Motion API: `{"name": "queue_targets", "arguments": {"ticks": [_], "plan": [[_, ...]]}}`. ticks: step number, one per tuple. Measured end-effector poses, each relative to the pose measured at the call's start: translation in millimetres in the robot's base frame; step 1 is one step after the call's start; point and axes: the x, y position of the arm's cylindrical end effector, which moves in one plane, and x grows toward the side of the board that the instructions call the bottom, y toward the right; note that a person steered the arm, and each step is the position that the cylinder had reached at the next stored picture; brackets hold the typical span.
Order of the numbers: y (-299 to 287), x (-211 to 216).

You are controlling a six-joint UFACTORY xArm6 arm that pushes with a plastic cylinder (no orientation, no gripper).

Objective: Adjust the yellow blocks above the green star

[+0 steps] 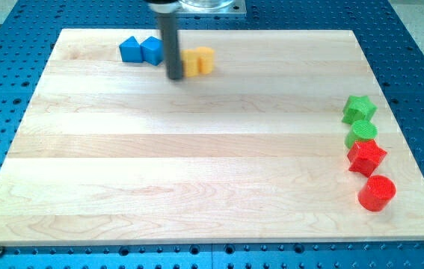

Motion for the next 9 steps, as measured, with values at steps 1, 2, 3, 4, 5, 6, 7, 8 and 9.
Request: {"name": "queue_targets", "arguments": {"ticks": [1, 2, 3, 4, 5, 6, 7, 8, 9], "plan": [[-54.9, 6.2], [-53.8, -24.7], [21.6, -29.6], [111.0, 6.5], [135.3, 28.1], [96.1, 11.3], [120.9, 1.8], [170.7, 2.7], [205.3, 16.7]]}}
